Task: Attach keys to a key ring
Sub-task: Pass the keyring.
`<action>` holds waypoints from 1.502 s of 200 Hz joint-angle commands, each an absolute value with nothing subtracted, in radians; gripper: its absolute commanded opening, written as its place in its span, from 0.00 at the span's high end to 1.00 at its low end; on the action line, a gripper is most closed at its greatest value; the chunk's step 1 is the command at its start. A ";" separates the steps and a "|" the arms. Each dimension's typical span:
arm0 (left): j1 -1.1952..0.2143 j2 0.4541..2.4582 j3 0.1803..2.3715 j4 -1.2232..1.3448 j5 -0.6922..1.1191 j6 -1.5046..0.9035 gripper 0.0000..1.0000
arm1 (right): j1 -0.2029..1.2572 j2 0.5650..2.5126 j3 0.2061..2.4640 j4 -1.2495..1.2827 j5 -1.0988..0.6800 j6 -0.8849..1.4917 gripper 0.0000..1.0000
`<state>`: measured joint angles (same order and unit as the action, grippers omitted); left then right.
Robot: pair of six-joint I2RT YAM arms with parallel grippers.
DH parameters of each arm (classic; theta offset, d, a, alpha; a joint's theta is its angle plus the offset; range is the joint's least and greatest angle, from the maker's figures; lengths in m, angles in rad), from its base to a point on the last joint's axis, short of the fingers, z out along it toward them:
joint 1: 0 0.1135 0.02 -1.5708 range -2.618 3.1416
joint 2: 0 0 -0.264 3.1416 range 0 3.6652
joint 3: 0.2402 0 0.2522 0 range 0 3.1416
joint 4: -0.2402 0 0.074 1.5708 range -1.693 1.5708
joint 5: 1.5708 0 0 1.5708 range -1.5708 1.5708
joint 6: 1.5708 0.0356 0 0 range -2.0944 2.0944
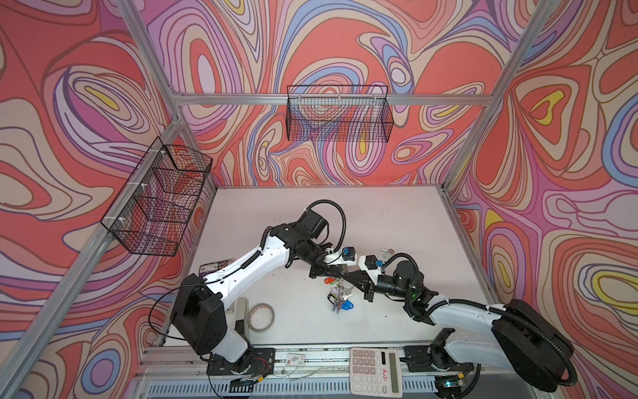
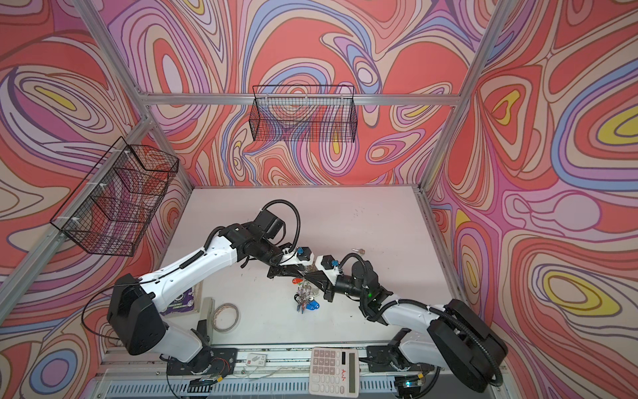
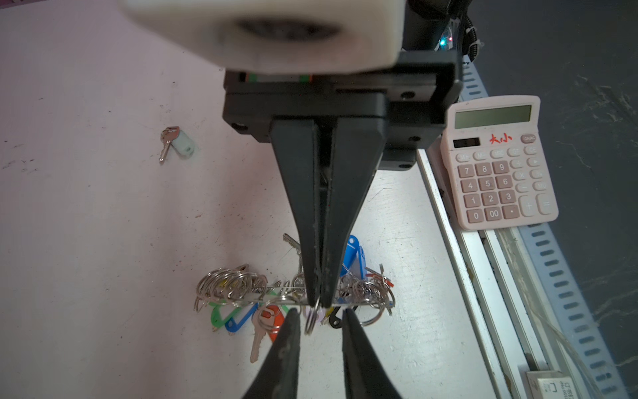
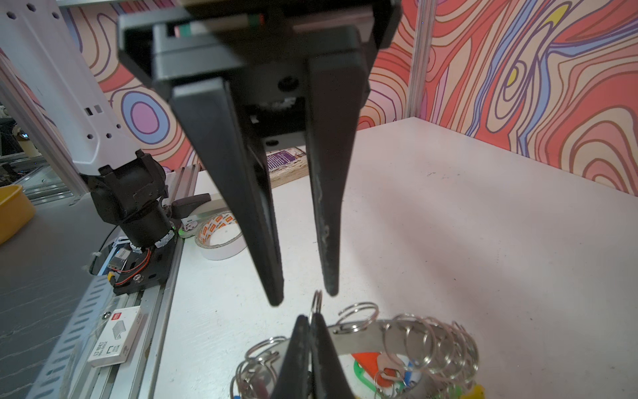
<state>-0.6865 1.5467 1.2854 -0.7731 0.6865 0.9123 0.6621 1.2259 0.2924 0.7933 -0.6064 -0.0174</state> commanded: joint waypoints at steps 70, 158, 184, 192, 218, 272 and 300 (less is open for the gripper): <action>-0.698 1.582 1.309 -0.767 0.666 0.907 0.91 | 0.667 1.224 0.282 0.857 -0.614 -0.028 1.00; -0.706 1.573 1.263 -0.679 0.635 0.787 1.00 | 0.667 1.208 0.285 0.846 -0.591 0.002 0.87; -0.706 1.520 1.186 -0.561 0.628 0.683 1.00 | 0.668 1.138 0.258 0.836 -0.500 0.031 0.63; -0.705 1.494 1.153 -0.516 0.635 0.655 1.00 | 0.666 1.112 0.248 0.834 -0.461 0.045 0.58; -0.706 1.417 1.044 -0.336 0.650 0.524 1.00 | 0.667 1.025 0.221 0.804 -0.304 0.101 0.45; -0.706 1.270 0.815 0.108 0.605 0.230 1.00 | 0.657 0.904 0.273 0.606 -0.114 0.176 0.26; -0.706 1.217 0.724 0.318 0.566 0.113 1.00 | 0.656 0.918 0.307 0.562 -0.110 0.196 0.26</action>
